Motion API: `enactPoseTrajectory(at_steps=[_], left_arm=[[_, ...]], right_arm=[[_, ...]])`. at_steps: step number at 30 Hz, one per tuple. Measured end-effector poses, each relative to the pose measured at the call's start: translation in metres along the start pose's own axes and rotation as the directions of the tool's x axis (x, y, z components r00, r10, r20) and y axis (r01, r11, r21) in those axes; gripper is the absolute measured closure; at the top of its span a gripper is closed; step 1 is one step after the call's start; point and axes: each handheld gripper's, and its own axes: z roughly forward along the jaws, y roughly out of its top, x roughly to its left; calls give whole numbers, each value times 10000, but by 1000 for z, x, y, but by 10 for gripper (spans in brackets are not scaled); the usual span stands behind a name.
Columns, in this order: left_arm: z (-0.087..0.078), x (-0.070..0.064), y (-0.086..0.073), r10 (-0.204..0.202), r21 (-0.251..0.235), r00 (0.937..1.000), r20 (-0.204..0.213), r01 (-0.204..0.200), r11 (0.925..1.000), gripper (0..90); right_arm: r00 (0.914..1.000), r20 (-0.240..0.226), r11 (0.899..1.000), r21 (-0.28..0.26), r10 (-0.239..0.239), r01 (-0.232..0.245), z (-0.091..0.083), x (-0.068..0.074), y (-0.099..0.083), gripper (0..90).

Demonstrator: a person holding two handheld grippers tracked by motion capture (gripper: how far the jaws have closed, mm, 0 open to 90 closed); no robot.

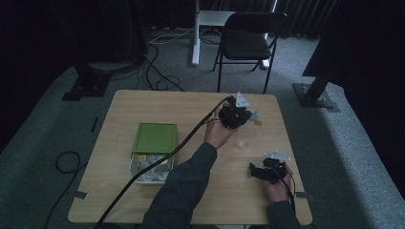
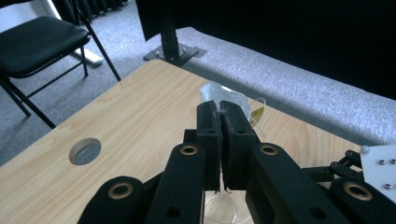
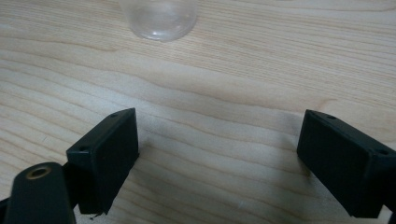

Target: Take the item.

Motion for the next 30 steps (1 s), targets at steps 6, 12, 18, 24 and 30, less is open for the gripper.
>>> enactPoseTrajectory(at_steps=[6, 12, 18, 24, 30], left_arm=[[4, -2, -4, 61, 239, 10000, 46, -62, 9997, 878], [10, -1, -10, 97, 546, 10000, -18, -96, 9985, 876], [15, -3, -14, 191, 758, 9998, -26, -188, 9969, 876], [17, -5, -18, 330, 962, 9994, -109, -318, 9948, 877], [18, -6, -21, 412, 1086, 9990, -200, -388, 9933, 877]], right_arm=[[10000, -12, 10000, 5, 7, -7, 0, 0, 0, 122], [10000, -13, 10000, -14, -42, 42, 0, 0, 0, 122], [10000, -23, 10000, -16, -45, 45, 0, 0, 0, 122], [10000, -23, 10000, -18, -45, 45, 0, 0, 0, 122], [10000, -26, 10000, -20, -39, 39, 0, 0, 0, 122]])
